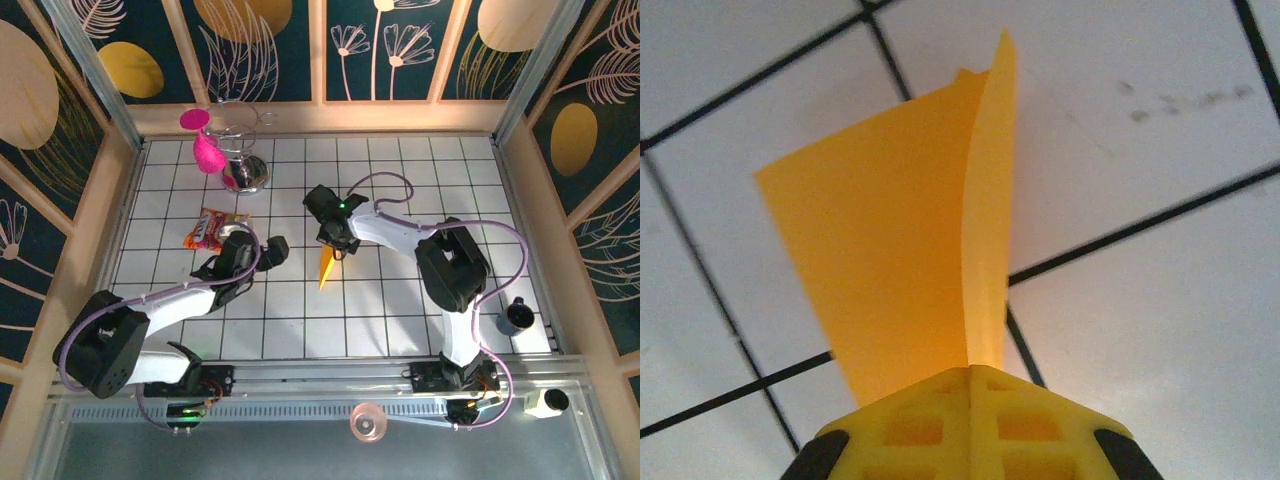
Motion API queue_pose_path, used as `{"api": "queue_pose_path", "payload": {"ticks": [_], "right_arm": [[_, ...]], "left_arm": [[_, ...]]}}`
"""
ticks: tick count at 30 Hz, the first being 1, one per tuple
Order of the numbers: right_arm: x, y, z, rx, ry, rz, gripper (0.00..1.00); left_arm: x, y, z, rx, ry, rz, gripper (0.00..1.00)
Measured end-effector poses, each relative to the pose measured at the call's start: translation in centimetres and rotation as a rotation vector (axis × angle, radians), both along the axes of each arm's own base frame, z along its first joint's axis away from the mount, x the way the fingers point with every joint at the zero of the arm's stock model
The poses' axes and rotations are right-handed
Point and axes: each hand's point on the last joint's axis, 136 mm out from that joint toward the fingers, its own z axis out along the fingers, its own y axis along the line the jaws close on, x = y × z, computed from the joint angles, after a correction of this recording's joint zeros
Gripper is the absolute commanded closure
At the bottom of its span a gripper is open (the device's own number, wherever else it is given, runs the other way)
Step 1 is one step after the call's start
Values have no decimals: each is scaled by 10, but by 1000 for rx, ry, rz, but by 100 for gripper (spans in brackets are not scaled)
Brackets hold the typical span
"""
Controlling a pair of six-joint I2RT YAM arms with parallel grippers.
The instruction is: Fold a paper plane with a square sheet of paper (pick it up from the middle)
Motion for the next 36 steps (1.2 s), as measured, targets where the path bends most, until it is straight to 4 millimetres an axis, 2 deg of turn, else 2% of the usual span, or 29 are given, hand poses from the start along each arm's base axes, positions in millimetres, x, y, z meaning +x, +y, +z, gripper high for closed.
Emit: {"api": "queue_pose_path", "payload": {"ticks": [3,7,10,13,20,25,31,36], "right_arm": [[12,12,18,50,-59,98,100],[27,34,53,185,-167,248,100],[28,47,74,312,-233,351,100],[27,56,81,425,-275,432,100],[12,60,53,608,-251,530,100],[5,58,37,681,-247,566,100],[-2,43,13,749,-226,562,100],[-3,24,2,785,-221,522,100]], "left_arm": [[2,6,3,-7,-1,21,1],[3,17,12,2,-22,64,1],[2,26,21,16,-43,101,1],[3,33,31,16,-71,129,1],[1,36,32,-3,-60,153,1],[-2,28,19,-31,-5,137,2],[-5,7,-2,-75,92,56,9],[3,-19,-1,-143,122,-19,18]]}}
